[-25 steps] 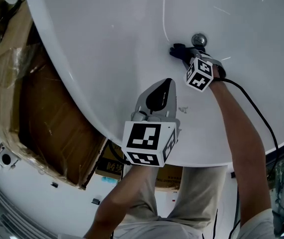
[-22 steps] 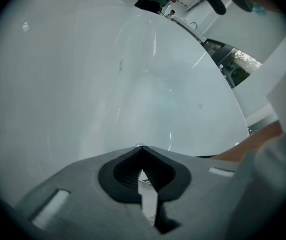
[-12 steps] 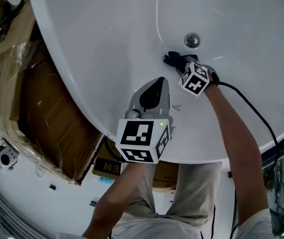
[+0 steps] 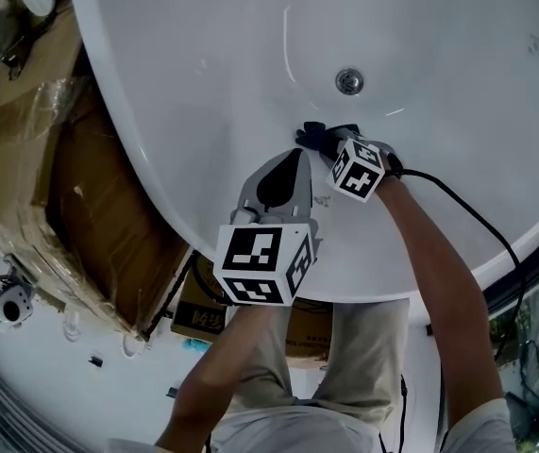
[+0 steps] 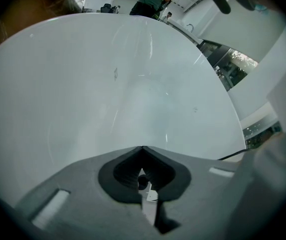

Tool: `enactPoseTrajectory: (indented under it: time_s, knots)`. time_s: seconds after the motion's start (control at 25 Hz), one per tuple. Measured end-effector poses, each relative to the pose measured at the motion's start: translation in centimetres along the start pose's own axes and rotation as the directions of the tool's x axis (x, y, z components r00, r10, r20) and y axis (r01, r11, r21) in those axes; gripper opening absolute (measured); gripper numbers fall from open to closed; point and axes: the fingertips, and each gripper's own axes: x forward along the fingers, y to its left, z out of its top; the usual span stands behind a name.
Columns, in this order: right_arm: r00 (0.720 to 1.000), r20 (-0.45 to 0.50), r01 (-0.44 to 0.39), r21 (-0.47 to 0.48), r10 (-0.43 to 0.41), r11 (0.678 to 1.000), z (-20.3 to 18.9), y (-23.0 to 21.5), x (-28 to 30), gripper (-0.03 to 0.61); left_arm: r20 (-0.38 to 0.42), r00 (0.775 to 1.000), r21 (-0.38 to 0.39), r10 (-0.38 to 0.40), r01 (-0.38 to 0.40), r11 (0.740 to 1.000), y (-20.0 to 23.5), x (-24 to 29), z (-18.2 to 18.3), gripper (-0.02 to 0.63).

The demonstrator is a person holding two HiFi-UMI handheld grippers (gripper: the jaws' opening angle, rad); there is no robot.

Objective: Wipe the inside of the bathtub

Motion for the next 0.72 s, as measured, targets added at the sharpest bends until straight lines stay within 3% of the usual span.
enactPoseTrajectory:
  time_s: [0.72]
  knots:
    - [0.985,0.018,-0.171,-0.033,0.172,0.985,1.5,8.7,-4.7,0.049,0.038,0.999,-0.021,0.015,-0.014,1.0,-0.8,-2.0,0.6,-0.003]
